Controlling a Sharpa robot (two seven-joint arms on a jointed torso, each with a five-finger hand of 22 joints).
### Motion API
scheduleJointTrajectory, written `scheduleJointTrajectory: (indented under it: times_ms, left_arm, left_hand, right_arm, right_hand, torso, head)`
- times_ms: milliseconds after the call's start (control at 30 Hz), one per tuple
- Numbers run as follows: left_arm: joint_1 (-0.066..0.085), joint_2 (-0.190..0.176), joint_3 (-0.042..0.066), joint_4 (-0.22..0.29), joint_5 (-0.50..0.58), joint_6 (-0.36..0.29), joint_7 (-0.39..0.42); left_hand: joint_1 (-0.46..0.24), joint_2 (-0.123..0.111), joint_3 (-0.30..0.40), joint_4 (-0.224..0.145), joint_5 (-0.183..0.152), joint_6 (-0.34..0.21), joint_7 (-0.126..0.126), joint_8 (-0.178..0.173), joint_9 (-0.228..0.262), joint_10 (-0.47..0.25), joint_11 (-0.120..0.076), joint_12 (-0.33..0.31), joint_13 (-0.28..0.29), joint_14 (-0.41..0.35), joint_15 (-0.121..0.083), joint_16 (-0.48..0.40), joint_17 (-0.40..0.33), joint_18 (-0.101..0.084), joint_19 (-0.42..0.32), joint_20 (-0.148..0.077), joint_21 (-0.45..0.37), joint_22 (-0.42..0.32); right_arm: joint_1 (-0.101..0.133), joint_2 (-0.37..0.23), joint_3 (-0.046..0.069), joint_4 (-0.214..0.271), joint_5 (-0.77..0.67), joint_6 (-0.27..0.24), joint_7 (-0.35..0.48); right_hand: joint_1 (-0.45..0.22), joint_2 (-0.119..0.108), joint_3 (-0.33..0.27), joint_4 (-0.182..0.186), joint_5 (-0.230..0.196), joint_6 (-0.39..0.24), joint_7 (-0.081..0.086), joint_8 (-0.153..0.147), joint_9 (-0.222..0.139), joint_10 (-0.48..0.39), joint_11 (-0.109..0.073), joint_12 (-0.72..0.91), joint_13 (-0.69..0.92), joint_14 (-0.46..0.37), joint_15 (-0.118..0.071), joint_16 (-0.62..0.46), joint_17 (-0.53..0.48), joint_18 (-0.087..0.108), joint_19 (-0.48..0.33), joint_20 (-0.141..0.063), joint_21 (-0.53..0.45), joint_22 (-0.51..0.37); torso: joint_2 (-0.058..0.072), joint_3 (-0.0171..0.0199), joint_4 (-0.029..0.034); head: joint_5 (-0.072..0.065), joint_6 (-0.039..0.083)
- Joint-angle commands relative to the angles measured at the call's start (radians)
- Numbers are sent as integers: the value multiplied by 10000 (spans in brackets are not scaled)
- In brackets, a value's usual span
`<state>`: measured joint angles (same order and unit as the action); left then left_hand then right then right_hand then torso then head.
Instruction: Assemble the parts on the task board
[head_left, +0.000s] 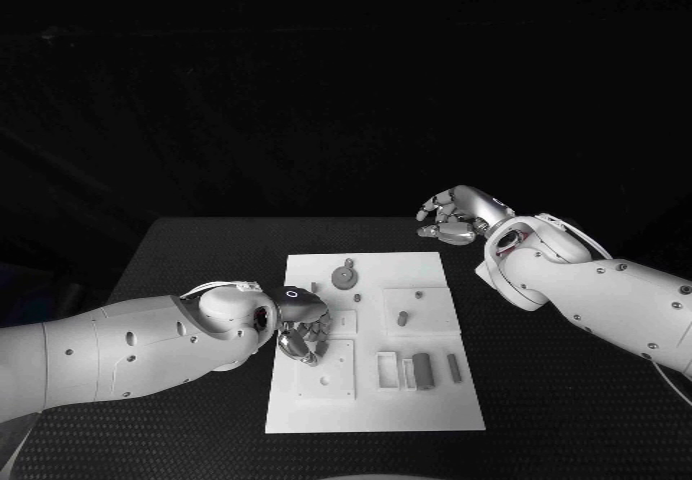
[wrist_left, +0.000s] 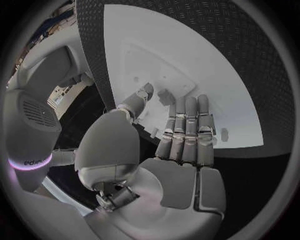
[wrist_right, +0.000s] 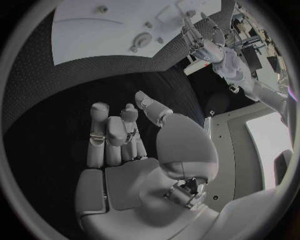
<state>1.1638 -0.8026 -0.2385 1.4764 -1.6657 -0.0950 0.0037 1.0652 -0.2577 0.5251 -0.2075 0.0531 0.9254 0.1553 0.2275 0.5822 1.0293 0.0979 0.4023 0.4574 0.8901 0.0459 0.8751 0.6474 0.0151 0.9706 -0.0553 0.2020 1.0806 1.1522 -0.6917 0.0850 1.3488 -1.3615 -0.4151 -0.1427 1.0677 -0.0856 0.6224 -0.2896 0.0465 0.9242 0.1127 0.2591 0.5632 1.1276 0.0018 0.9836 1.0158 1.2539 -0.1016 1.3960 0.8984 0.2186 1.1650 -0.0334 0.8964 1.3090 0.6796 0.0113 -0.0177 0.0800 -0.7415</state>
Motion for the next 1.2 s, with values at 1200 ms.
scheduleJointTrajectory:
  times_ms: [1200]
  left_arm:
    - [-128,232,7,-123,-144,-158,-490]
  left_hand:
    - [200,986,-299,153,-11,636,-216,288,-251,474,-262,300,-83,472,-318,412,-177,106,537,-266,-30,243]
  right_arm:
    - [-6,17,5,-9,36,198,52]
  right_hand:
    - [7,15,-68,7,40,32,75,-67,21,-5,46,-54,-21,-74,-10,-65,-2,432,-13,-3,-64,67]
  torso:
    - [6,21,-20]
  head:
    - [-45,-48]
